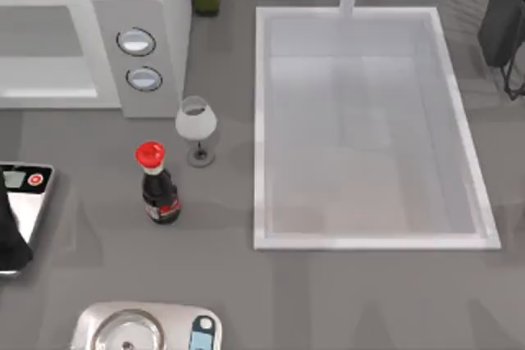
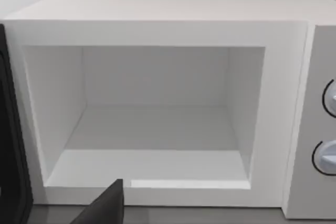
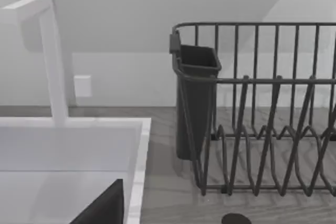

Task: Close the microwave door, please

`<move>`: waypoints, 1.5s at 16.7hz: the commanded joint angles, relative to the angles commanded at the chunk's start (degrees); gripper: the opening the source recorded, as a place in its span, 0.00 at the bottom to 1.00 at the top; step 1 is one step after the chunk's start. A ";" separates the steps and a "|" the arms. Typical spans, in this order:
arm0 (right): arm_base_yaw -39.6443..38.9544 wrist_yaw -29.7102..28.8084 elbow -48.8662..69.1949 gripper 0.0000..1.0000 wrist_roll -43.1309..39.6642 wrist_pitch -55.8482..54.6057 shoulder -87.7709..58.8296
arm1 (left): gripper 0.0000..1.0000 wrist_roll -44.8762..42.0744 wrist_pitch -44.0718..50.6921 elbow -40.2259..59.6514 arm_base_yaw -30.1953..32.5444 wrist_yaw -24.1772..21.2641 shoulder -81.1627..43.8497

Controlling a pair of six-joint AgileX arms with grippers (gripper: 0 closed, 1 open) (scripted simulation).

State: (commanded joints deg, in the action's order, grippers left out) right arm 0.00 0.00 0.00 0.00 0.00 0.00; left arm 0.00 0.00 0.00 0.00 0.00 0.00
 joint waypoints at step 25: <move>0.00 0.00 0.00 1.00 0.00 0.00 0.00 | 0.00 0.02 1.04 -0.05 -0.38 -0.39 1.05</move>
State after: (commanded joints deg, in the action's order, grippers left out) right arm 0.00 0.00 0.00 0.00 0.00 0.00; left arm 0.02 1.04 -0.05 -0.38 -0.39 1.05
